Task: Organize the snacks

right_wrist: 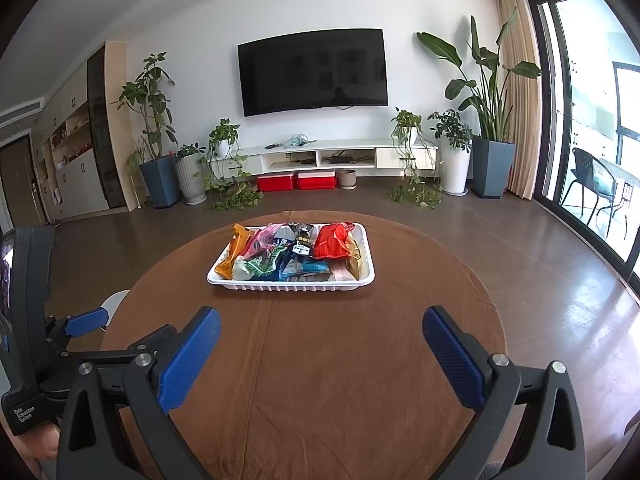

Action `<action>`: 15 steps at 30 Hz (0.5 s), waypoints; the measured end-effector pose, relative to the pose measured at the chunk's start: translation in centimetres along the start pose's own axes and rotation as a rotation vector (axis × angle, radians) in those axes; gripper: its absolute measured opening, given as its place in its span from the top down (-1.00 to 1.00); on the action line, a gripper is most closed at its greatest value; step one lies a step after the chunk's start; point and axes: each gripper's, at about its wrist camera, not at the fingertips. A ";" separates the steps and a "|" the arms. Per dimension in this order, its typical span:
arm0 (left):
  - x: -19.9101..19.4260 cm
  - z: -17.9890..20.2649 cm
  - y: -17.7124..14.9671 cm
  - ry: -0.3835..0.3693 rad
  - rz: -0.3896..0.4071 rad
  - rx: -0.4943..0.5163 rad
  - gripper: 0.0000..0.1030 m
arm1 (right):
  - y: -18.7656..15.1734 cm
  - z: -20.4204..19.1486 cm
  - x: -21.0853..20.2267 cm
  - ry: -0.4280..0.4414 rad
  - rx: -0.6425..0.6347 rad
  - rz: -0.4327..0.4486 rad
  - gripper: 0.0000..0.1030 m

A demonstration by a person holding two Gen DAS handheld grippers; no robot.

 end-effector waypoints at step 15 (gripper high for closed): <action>0.0 0.0 0.0 -0.001 -0.001 0.000 -0.99 | -0.2 0.1 -0.1 0.001 0.001 -0.004 -1.00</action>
Point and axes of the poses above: each gripper's, at about its wrist camera, not at the fingertips, and x roughly the way its jaws point, z to its right, y to its top, and after that the axes turned 1 degree about -x, right-handed
